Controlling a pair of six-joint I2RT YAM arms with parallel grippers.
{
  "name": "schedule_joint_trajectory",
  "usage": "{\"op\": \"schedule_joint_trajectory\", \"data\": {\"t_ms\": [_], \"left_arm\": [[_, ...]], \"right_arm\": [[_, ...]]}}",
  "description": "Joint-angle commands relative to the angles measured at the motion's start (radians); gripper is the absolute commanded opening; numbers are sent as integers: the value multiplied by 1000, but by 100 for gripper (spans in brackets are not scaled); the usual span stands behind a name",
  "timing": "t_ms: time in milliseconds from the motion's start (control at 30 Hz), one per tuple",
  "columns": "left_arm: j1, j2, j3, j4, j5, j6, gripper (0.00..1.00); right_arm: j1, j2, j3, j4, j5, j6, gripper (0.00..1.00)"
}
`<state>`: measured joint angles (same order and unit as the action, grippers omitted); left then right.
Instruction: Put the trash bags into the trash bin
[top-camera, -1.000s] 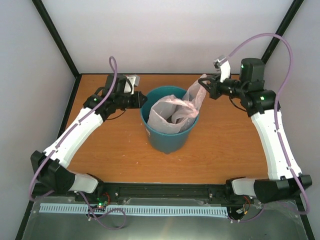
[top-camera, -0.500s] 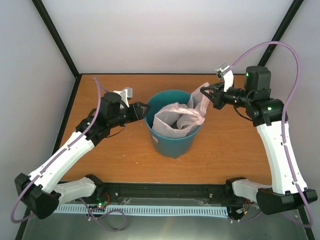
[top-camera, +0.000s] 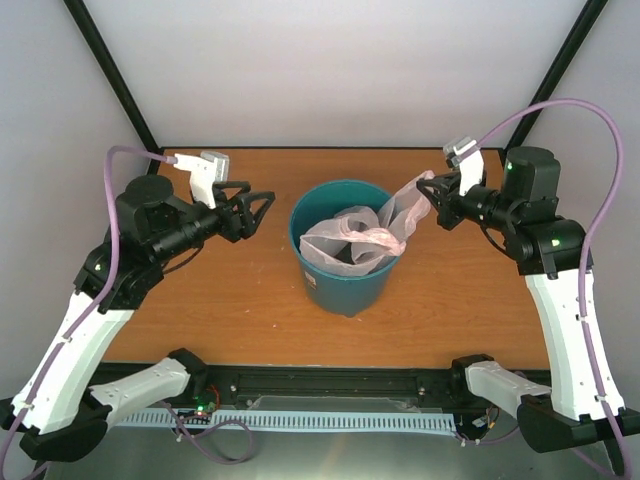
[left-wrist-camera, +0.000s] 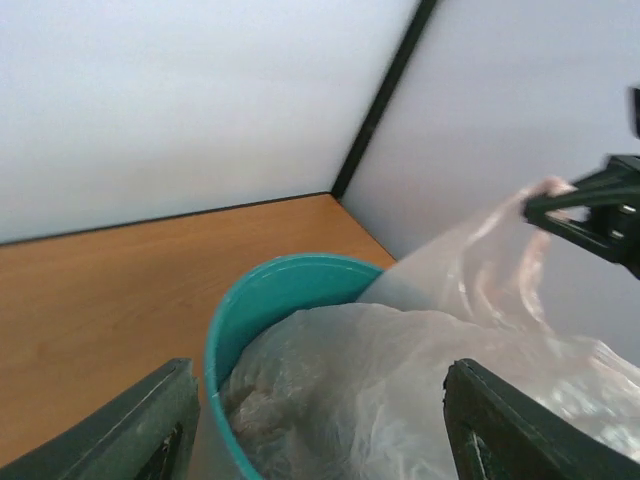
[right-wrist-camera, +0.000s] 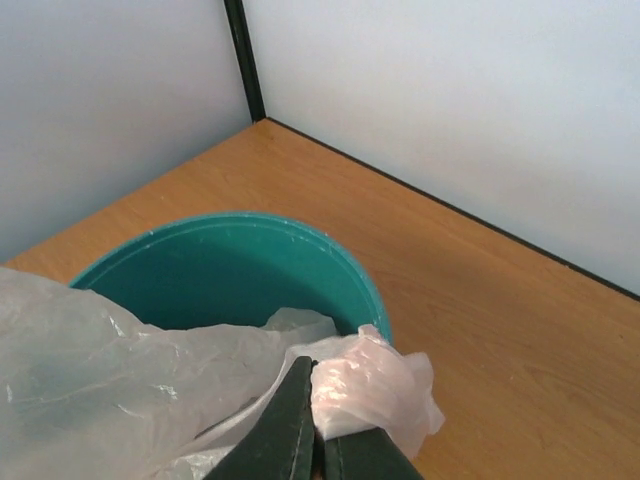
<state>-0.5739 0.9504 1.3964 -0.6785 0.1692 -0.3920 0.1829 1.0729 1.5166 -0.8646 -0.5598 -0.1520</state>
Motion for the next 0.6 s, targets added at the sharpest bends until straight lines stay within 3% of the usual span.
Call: {"op": "schedule_joint_trajectory", "data": {"t_ms": [0,133,233,367,567], "left_arm": [[-8,37,55,22,202,251,68],[-21,50,74,148,428,337,71],[-60,105,178,121,497,383,72],[-155,207,323,-11,418,482,74],[-389,391,488,-191,231,642,75]], "right_arm": [[-5,-13,-45,-26,5,-11,3],[-5,-46,-102,-23,-54,-37,3],[-5,-88,-156,-29,-136,-63,3],[-5,-110,-214,-3,-146,-64,3],[-5,-104,-253,39,-122,-72,3]]}}
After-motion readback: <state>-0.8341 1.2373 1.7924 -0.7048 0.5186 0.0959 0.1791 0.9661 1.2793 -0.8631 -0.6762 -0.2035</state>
